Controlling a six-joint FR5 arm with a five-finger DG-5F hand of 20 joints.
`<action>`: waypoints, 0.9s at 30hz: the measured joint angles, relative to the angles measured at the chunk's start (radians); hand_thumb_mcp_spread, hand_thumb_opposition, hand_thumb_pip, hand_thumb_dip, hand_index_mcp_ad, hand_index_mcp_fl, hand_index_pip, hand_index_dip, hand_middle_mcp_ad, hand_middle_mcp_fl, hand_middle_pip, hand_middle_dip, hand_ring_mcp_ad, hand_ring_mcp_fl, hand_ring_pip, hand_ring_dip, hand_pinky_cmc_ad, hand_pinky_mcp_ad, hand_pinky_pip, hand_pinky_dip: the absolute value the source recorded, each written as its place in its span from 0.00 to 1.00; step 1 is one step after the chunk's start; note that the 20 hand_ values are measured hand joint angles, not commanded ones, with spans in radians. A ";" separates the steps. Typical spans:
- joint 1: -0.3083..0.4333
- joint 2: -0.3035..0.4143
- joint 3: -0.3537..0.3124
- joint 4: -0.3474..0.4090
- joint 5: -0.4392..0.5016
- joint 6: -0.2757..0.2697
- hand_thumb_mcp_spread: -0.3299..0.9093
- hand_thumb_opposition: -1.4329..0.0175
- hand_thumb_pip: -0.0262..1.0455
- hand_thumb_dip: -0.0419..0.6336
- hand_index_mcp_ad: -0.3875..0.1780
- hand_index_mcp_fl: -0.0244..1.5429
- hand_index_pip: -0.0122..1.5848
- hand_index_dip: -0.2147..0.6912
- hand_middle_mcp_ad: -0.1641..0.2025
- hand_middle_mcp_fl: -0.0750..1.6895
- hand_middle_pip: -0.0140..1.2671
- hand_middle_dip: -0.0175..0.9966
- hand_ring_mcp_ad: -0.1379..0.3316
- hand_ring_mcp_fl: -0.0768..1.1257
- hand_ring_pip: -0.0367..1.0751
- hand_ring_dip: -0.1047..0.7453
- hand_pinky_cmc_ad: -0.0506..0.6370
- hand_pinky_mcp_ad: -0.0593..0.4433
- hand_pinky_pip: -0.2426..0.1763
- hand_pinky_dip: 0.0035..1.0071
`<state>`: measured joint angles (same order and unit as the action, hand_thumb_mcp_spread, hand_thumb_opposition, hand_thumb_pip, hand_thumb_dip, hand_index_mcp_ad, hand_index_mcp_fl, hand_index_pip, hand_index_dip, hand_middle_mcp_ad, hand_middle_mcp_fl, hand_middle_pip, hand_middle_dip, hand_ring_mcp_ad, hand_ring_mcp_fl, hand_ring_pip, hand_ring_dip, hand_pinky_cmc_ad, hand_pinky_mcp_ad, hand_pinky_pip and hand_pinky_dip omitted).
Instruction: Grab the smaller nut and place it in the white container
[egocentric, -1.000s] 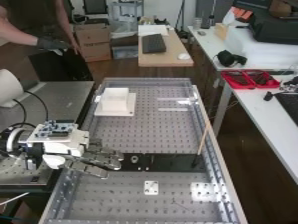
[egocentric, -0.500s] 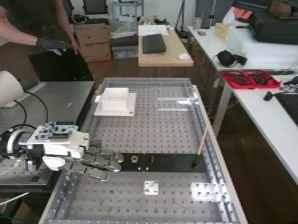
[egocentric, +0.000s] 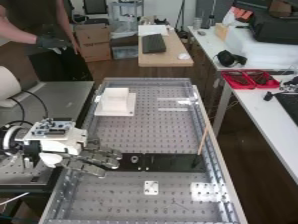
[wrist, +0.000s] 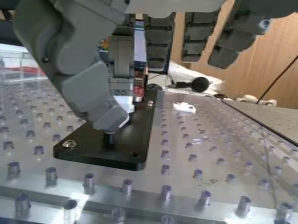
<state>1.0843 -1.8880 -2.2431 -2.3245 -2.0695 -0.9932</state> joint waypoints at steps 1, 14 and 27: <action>0.001 -0.001 0.001 -0.002 0.000 -0.002 0.63 0.40 0.78 0.48 0.48 0.01 0.98 0.54 0.54 0.06 0.12 0.25 0.57 0.06 0.12 0.23 0.52 0.48 0.48 0.17; 0.001 -0.006 0.006 -0.024 0.010 -0.017 0.61 0.40 0.78 0.47 0.48 0.01 0.96 0.54 0.54 0.05 0.12 0.25 0.57 0.06 0.12 0.23 0.52 0.48 0.48 0.17; 0.008 0.001 -0.001 -0.016 0.015 -0.011 0.61 0.41 0.78 0.44 0.48 0.01 0.95 0.54 0.54 0.05 0.12 0.25 0.57 0.06 0.12 0.23 0.52 0.48 0.47 0.17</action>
<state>1.0920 -1.8874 -2.2442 -2.3408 -2.0544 -1.0040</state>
